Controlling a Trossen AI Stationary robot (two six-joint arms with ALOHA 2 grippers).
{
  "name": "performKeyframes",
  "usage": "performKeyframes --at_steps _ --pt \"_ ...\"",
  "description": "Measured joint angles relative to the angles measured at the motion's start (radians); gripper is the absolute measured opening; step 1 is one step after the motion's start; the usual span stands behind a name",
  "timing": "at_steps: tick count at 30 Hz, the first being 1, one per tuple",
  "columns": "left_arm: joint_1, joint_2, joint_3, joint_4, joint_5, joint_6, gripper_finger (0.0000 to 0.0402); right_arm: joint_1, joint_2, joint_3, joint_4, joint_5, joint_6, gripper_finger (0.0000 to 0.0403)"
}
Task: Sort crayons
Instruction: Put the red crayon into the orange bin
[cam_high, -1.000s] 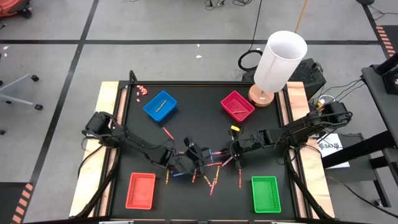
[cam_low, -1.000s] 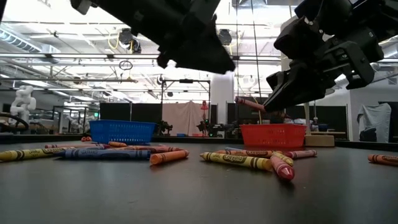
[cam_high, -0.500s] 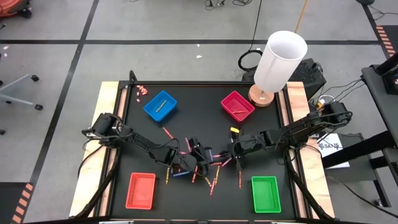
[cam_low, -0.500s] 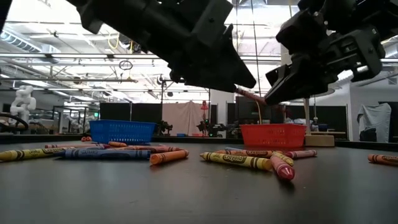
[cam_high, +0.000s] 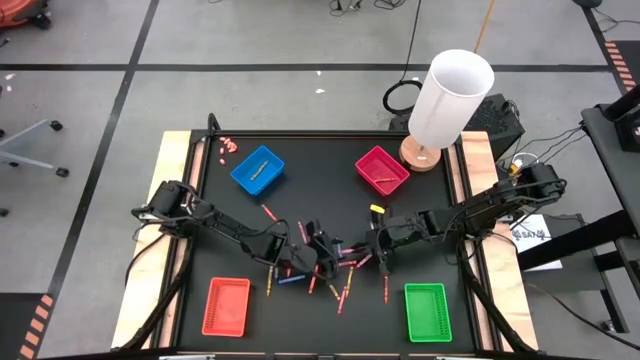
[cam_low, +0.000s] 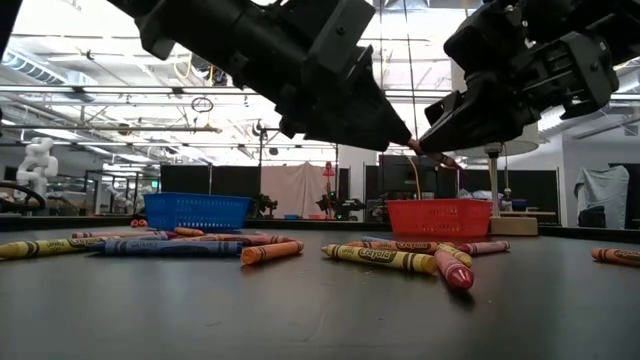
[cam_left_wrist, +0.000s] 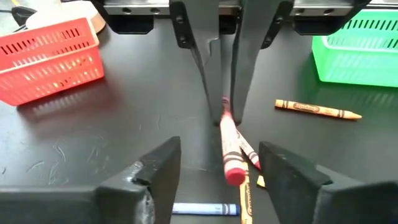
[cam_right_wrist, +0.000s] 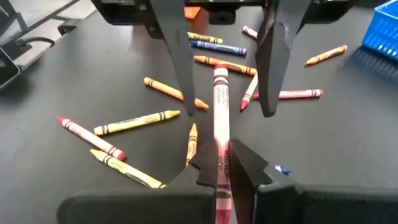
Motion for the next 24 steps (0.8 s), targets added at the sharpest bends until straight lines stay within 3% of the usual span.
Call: performKeyframes --at_steps 24 --pt "0.019 0.000 0.000 0.003 0.041 0.003 0.0020 -0.001 0.000 0.000 0.002 0.007 0.033 0.0004"
